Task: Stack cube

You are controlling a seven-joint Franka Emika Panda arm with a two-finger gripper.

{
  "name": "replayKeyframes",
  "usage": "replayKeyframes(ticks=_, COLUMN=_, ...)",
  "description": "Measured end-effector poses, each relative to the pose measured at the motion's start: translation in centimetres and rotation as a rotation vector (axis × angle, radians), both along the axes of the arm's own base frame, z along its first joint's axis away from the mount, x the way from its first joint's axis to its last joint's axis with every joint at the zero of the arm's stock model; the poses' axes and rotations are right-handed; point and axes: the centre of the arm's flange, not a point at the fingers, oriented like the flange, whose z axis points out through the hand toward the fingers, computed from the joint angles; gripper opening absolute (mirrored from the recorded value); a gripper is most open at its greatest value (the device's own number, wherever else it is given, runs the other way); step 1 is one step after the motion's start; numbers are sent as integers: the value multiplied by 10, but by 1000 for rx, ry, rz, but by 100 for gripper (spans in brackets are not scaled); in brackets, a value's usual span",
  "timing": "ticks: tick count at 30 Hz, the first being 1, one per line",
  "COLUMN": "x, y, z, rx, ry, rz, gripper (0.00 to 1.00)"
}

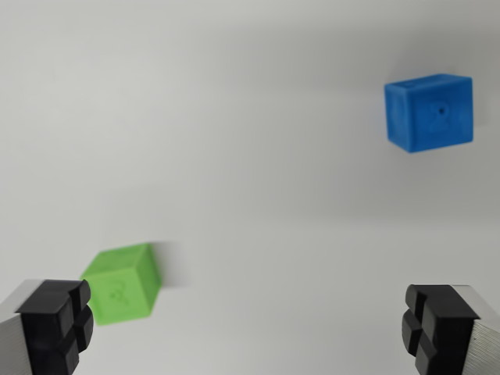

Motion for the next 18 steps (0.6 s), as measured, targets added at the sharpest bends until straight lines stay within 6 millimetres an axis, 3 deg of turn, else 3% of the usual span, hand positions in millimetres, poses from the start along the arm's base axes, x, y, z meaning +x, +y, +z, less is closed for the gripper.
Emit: replayKeyframes(ticks=18, x=2, y=-28, z=-28, rx=2, ry=-6, rz=40, gripper=100)
